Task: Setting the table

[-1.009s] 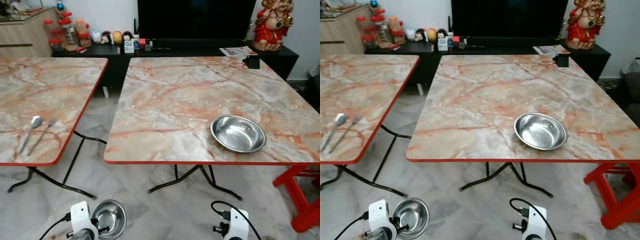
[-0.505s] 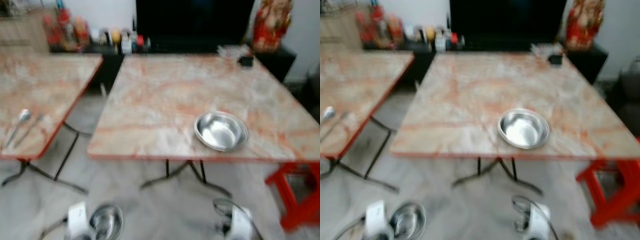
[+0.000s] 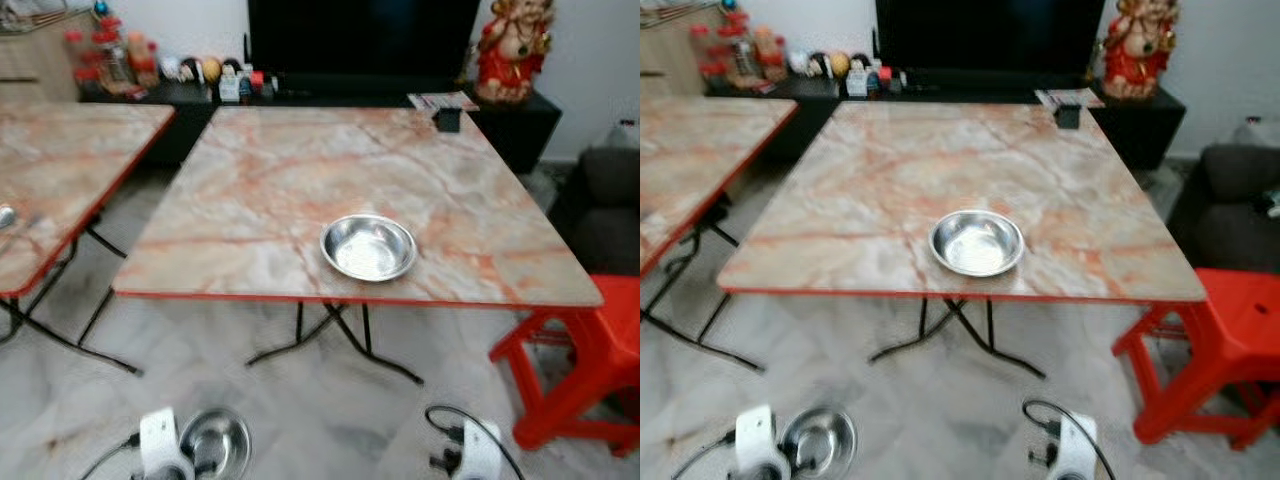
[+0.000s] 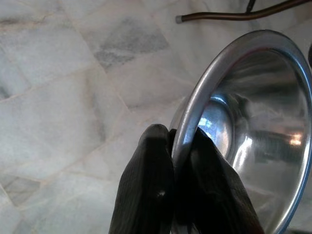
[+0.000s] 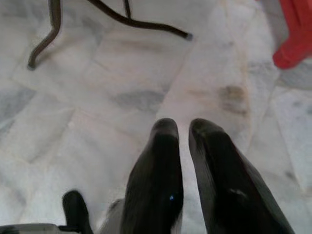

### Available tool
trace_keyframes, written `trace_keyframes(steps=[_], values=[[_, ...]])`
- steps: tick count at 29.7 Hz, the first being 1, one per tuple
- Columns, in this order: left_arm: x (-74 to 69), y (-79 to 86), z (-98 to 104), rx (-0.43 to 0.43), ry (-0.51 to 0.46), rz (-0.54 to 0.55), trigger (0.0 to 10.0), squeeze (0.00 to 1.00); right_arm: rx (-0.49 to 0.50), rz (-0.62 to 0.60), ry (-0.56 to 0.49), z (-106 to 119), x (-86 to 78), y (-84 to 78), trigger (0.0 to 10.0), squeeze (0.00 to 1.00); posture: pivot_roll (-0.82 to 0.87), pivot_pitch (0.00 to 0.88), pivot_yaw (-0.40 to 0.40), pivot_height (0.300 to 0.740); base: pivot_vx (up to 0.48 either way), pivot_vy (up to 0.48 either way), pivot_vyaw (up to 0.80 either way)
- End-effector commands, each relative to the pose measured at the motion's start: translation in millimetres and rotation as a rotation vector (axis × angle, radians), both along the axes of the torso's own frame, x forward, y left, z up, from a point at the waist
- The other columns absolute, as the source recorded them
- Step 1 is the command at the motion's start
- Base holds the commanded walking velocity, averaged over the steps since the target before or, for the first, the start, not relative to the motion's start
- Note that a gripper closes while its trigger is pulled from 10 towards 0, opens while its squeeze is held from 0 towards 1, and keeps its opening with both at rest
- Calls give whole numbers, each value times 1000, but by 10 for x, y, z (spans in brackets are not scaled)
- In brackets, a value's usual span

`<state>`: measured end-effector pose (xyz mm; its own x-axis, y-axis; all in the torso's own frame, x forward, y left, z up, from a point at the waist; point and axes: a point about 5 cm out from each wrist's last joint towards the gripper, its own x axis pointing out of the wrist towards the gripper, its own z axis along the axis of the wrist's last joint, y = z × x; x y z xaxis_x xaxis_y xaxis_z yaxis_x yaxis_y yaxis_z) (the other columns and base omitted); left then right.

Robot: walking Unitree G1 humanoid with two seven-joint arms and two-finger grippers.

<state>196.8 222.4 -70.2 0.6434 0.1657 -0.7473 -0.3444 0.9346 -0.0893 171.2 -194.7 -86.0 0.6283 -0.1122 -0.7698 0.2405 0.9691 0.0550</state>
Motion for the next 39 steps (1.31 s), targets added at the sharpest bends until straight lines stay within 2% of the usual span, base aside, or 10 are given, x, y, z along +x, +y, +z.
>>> trace_keyframes(steps=[1,20,39], values=[[63,-40,27,-3,-18,-9,10000,0,-25,1,-1,17,15,-72,10000,0,-40,0,4,740,0,-394,0],[93,-52,41,-12,-29,1,10000,0,-19,-33,-3,14,-1,-93,10000,0,-40,0,-3,740,51,-376,0],[52,-126,15,2,-45,-12,10000,0,-17,-33,-9,27,25,-100,10000,0,-33,0,-20,740,44,0,0]])
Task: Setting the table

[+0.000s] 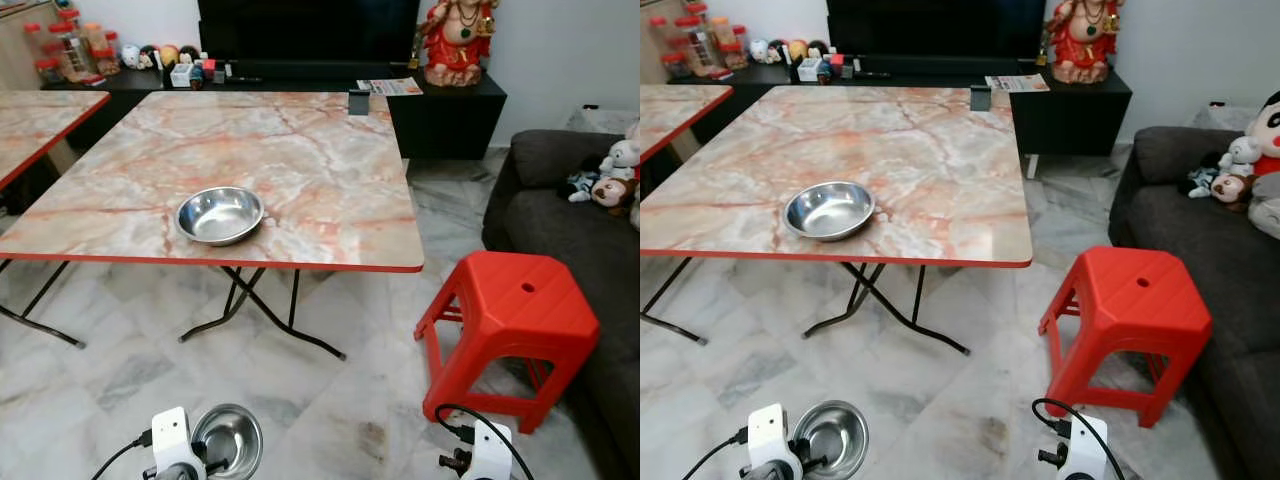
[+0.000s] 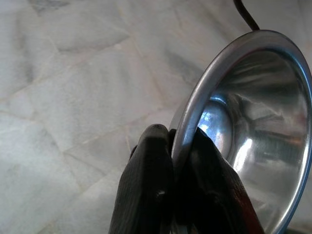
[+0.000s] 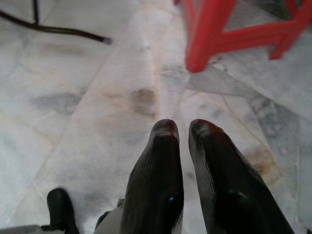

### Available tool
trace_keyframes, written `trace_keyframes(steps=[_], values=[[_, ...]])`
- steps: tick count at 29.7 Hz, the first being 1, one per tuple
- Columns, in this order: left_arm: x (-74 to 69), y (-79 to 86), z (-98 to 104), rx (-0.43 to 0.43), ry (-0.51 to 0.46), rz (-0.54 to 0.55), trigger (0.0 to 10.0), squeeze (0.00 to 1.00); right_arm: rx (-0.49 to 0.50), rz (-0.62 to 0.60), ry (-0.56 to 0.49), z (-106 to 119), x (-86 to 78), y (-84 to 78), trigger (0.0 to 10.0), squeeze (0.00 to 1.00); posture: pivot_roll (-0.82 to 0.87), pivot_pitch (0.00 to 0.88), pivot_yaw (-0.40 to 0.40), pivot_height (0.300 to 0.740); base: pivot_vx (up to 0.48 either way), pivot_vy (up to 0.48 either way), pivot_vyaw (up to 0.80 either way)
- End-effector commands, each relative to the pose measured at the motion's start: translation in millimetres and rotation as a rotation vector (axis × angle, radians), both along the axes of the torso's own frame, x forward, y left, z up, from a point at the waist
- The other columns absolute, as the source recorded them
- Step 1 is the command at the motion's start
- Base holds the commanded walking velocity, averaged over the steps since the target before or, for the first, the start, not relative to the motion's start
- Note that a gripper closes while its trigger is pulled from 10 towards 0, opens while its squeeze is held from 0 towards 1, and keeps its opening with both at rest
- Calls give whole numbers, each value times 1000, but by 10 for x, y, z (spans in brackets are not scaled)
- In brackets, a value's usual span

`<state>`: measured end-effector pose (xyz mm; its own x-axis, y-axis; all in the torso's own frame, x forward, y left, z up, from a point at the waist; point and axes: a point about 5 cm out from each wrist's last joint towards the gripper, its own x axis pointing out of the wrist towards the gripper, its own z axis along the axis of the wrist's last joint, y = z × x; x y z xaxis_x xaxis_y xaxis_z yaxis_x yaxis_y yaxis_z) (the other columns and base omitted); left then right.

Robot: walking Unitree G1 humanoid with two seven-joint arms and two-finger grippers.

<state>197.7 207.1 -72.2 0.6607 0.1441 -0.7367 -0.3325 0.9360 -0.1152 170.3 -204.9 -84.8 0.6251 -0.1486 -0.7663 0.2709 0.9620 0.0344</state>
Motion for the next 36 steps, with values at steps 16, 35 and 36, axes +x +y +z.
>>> trace_keyframes(steps=[16,35,36], values=[[74,-28,43,12,-38,-20,10000,0,0,-7,-17,23,36,-30,10000,0,-41,0,-23,740,361,0,0],[21,2,26,24,-39,-18,10000,0,5,10,-22,31,62,-6,10000,0,-28,0,-33,740,17,0,0],[19,15,28,35,-40,-11,10000,0,6,11,-22,29,59,-1,10000,0,-28,0,-33,740,0,0,0]])
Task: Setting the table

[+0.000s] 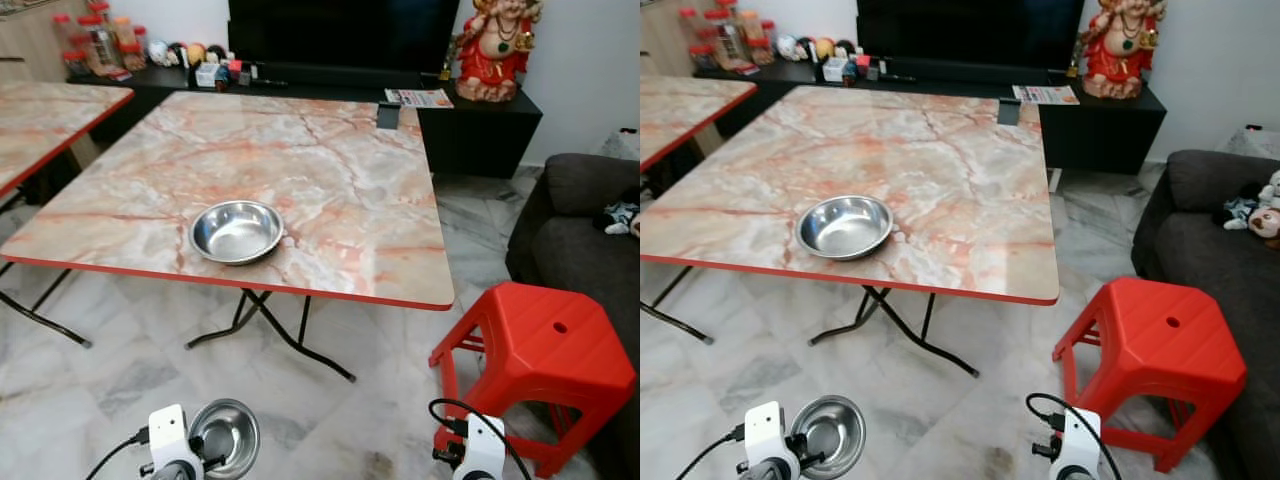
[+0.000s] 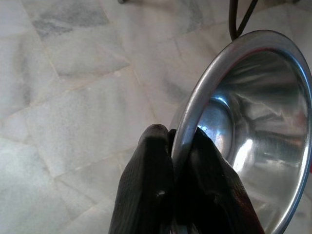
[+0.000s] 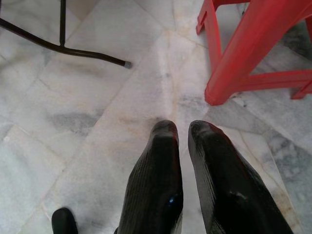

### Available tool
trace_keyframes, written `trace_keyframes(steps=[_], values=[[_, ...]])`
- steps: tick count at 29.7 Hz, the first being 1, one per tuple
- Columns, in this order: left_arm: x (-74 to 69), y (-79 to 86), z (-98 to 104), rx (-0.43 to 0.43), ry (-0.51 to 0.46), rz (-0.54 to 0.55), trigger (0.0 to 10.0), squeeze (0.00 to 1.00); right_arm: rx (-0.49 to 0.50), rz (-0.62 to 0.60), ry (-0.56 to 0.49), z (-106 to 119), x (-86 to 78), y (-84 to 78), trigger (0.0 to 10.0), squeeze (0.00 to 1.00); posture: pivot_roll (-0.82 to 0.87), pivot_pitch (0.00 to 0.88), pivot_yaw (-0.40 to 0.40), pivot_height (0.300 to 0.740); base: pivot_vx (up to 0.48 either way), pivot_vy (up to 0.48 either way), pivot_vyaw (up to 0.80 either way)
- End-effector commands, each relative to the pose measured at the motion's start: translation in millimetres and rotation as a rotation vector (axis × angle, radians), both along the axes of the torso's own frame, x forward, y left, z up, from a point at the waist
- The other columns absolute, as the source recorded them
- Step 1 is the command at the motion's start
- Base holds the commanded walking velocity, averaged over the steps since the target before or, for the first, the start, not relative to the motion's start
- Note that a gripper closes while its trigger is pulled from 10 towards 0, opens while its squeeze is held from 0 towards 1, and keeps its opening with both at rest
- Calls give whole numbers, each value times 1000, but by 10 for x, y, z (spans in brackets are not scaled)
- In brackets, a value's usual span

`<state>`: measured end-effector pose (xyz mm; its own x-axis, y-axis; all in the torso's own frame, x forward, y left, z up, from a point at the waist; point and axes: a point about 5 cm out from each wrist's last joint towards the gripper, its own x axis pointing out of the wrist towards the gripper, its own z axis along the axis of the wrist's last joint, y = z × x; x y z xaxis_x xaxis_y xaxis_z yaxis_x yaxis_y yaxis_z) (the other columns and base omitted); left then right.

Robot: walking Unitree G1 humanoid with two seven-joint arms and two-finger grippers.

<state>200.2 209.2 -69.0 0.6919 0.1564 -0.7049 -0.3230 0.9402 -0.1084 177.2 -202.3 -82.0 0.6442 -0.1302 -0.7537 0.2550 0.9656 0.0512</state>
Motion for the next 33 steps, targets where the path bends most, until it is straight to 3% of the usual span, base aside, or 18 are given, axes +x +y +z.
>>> trace_keyframes(steps=[1,8,11,20,23,27,31,33], values=[[1,19,9,29,-8,8,10000,0,-6,-3,1,0,-9,-24,10000,0,-31,0,-31,740,0,0,0],[133,181,177,99,-156,111,10000,0,-8,-5,2,0,-14,-37,10000,0,-25,0,-33,740,0,0,0],[166,209,238,122,-216,105,10000,0,-10,0,6,-3,-21,-40,10000,0,-17,0,-37,740,0,0,0],[166,343,502,197,-446,154,10000,0,-7,26,6,-3,-4,6,10000,0,13,0,-48,740,0,0,0],[167,367,556,204,-478,174,10000,0,-7,27,6,-3,-5,5,10000,0,15,0,-49,740,0,0,0],[197,485,927,188,-657,270,10000,0,-11,42,10,-5,-10,2,10000,0,37,0,-61,740,0,0,0],[237,505,1149,191,-740,273,10000,0,-12,52,13,-5,-8,5,10000,0,47,0,-66,740,0,0,0],[311,556,1373,186,-820,295,10000,0,-10,58,11,-1,8,21,10000,0,51,0,-70,740,0,0,0]])
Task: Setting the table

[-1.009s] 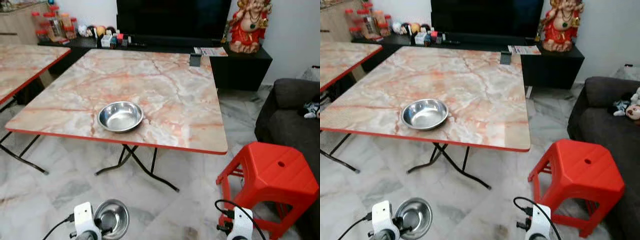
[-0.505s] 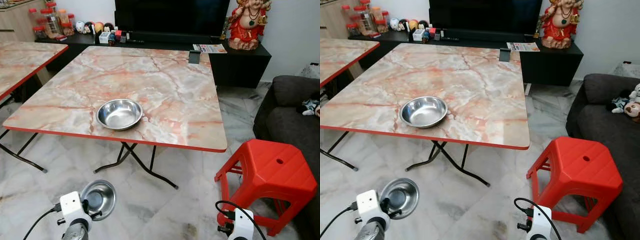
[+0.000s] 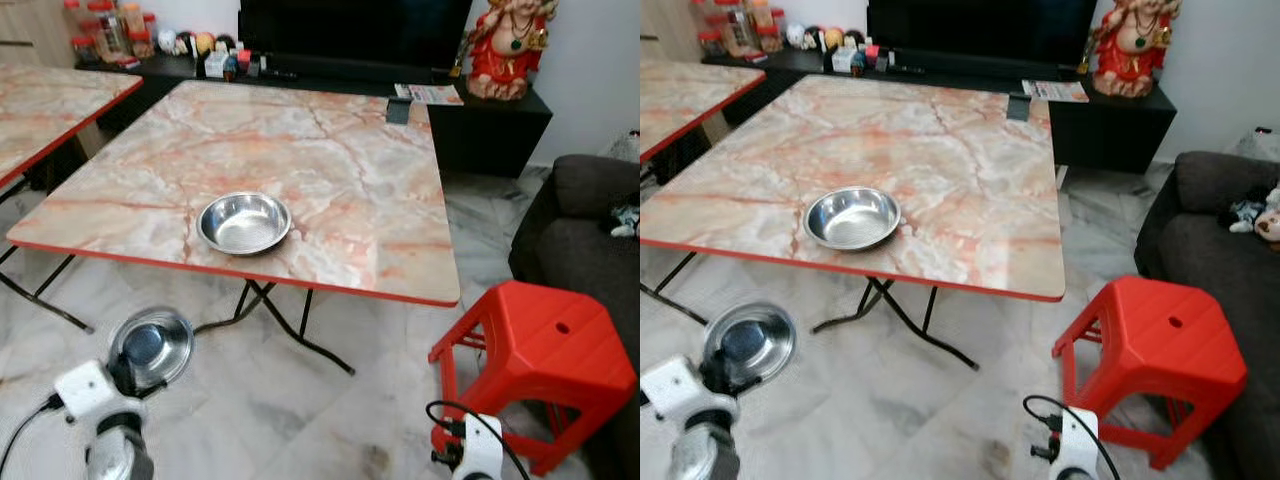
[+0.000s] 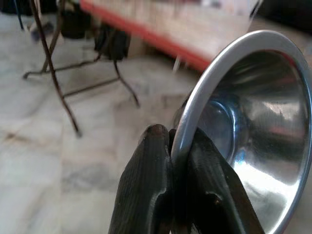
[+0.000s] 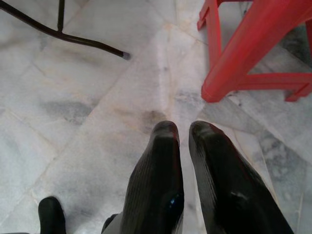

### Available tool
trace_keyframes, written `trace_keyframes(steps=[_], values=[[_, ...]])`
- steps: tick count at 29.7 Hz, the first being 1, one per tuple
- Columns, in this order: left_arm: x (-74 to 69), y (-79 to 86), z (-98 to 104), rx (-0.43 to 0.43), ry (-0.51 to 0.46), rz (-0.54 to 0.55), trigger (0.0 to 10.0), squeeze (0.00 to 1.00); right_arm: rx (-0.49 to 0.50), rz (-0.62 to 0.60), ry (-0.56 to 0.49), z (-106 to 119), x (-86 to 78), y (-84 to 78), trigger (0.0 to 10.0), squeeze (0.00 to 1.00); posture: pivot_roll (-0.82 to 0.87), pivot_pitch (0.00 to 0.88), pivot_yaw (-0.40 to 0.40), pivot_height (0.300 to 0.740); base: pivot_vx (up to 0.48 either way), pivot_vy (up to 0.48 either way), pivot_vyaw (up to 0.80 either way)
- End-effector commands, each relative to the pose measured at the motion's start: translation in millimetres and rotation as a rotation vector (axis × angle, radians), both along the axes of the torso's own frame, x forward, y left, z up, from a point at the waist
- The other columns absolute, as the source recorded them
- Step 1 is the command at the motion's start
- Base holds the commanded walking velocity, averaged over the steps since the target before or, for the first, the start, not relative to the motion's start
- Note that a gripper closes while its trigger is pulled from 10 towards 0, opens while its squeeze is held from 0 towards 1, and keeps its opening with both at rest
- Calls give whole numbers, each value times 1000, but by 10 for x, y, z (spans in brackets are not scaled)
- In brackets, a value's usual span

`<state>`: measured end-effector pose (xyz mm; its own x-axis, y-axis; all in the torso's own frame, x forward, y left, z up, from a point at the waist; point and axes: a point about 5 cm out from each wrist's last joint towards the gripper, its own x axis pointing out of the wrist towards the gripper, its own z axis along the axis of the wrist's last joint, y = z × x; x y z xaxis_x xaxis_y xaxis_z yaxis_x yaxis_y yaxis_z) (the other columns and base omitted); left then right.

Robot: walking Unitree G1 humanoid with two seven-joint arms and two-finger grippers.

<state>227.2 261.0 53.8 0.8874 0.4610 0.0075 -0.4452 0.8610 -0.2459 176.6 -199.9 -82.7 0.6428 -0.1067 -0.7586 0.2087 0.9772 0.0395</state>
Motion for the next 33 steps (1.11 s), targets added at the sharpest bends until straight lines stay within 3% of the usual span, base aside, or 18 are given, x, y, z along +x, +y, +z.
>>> trace_keyframes(steps=[1,9,13,15,18,20,22,29,33], values=[[40,38,145,1,-47,11,10000,0,0,10,1,6,14,-4,10000,0,51,0,-70,740,0,0,0],[318,-12,668,-24,-186,-78,10000,0,2,12,-2,11,28,6,10000,0,44,0,-68,740,0,0,0],[582,-153,892,-38,-202,-227,10000,0,2,7,0,8,20,1,10000,0,40,0,-66,740,0,0,0],[786,-291,1106,-20,-217,-340,10000,0,1,1,-1,9,22,0,10000,0,28,0,-58,740,0,0,0],[857,-332,1185,-29,-228,-368,10000,0,2,-2,-3,10,25,2,10000,0,23,0,-56,740,0,0,0],[1003,-415,1330,-19,-240,-411,10000,0,5,-9,-5,11,29,7,10000,0,21,0,-51,740,0,0,0],[1033,-431,1363,-29,-245,-419,10000,0,5,-9,-5,11,30,11,10000,0,20,0,-49,740,0,0,0],[1432,-529,1545,-123,-172,-368,10000,0,11,-14,-8,17,55,38,10000,0,11,0,-36,740,0,0,0],[1581,-668,1554,-226,-162,-404,10000,0,13,-28,-11,21,61,34,10000,0,-6,0,-20,740,0,0,0]])
